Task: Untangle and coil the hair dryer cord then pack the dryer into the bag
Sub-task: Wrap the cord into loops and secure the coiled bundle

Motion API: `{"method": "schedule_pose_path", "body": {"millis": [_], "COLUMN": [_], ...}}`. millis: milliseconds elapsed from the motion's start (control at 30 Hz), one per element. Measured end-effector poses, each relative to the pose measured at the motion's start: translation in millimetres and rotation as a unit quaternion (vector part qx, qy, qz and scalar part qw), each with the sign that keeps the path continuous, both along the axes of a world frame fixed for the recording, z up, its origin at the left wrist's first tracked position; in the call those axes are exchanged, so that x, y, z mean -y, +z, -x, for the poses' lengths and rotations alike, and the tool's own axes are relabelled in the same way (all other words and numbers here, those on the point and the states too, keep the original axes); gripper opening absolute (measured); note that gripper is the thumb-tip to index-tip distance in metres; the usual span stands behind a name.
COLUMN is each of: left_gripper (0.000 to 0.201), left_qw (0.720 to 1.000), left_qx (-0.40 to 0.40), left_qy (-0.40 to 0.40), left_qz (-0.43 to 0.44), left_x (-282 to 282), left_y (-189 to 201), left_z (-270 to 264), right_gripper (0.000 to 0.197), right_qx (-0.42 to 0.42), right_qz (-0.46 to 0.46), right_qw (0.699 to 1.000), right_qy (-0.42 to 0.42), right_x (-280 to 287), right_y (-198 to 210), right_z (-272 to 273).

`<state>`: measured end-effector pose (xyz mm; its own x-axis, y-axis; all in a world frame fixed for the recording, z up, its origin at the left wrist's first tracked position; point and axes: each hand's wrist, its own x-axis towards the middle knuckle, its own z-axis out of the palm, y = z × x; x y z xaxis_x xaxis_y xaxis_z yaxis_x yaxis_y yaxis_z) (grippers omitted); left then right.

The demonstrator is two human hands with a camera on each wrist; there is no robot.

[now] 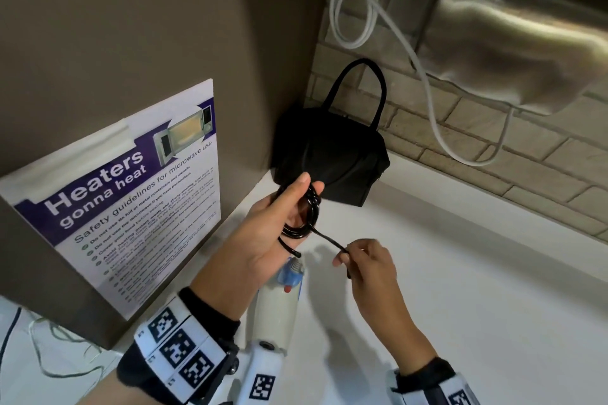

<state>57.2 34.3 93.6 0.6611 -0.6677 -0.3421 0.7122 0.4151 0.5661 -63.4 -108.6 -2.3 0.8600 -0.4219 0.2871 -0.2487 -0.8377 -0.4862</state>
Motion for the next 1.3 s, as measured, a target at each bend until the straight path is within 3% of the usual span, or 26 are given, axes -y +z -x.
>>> {"method": "schedule_pose_path", "body": {"millis": [167,233,367,533,700,800,900,1067,1300], "left_gripper": [0.011,0.013,0.02,0.032,0.03,0.044,0.034,0.022,0.026], "left_qw": [0.997,0.997,0.995,0.991,0.989,0.989,0.993,0.998,0.999], "left_qx": [0.054,0.062,0.082,0.106,0.119,0.11,0.079,0.04,-0.002], "left_qy": [-0.016,-0.014,-0.006,0.008,0.019,-0.005,-0.018,0.015,0.009], "left_qz": [-0.048,-0.052,-0.061,-0.078,-0.09,-0.1,-0.09,-0.053,-0.042], "left_x": [5.0,5.0,4.8,7.9,8.3,10.4,12.6,12.4,13.7], "left_y": [-2.9,-4.2,-8.0,-9.4,-13.4,-17.1,-17.2,-10.9,-18.2], "left_z": [5.7,5.6,6.6,9.6,10.1,8.9,9.8,7.8,4.8], "right_gripper": [0.025,0.027,0.025,0.024,0.023,0.022,0.018,0.025,0.031], "right_qx": [0.011,0.046,0.123,0.172,0.175,0.185,0.198,0.184,0.157], "right_qz": [-0.13,-0.235,-0.488,-0.638,-0.713,-0.713,-0.711,-0.764,-0.796], "right_qw": [0.99,0.968,0.861,0.749,0.678,0.674,0.673,0.617,0.584], "right_qy": [-0.056,-0.074,-0.07,-0.041,-0.038,-0.051,-0.058,-0.043,0.006], "right_x": [0.7,-4.1,-14.2,-23.0,-30.3,-32.1,-32.9,-36.9,-44.7], "right_y": [17.7,25.1,41.4,61.7,68.1,66.2,64.3,65.2,70.8], "right_z": [-15.5,-19.5,-25.5,-30.4,-30.3,-31.3,-31.7,-30.6,-32.1]}}
